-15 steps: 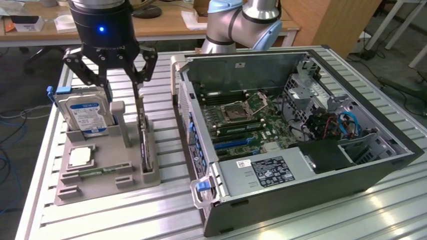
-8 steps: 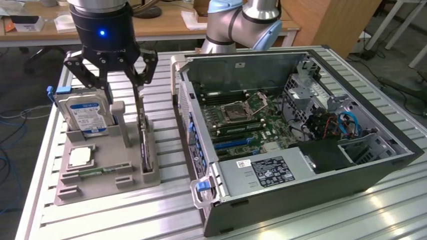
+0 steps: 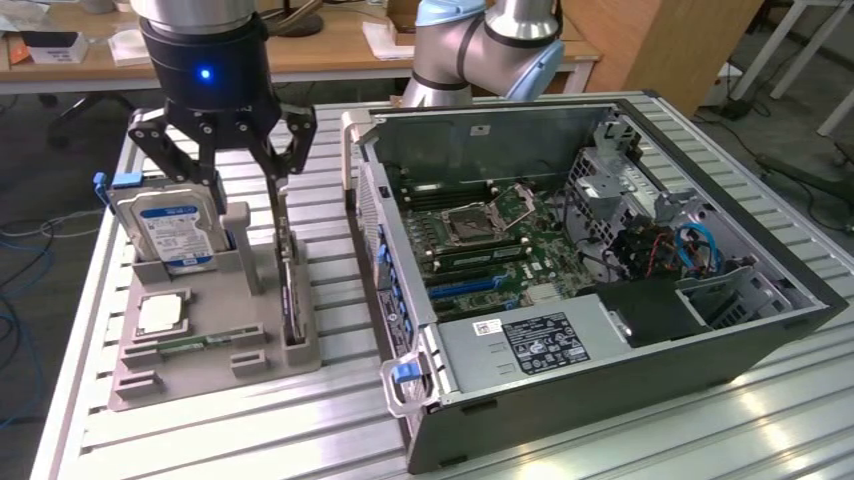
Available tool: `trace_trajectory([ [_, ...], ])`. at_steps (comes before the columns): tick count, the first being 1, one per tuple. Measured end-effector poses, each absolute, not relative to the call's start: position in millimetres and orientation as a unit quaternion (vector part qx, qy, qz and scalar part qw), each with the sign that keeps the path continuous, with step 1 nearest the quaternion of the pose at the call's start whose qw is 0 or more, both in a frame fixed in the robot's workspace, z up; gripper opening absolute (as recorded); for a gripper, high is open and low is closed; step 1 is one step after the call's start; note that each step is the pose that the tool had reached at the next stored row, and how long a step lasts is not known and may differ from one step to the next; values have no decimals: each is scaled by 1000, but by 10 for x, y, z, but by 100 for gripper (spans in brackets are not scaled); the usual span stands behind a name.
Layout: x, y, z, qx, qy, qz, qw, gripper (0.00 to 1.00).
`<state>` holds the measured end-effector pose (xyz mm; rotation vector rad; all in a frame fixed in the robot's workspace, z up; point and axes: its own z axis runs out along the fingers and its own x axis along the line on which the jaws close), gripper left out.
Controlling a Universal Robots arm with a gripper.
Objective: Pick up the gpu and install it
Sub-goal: 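Pick up the gpu and move the gpu toward the slot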
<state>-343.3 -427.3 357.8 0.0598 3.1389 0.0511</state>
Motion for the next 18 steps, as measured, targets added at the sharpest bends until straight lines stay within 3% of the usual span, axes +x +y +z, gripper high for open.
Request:
trace_trajectory([
  [18, -3376, -4303, 3482, 19, 1000, 16, 1, 53],
])
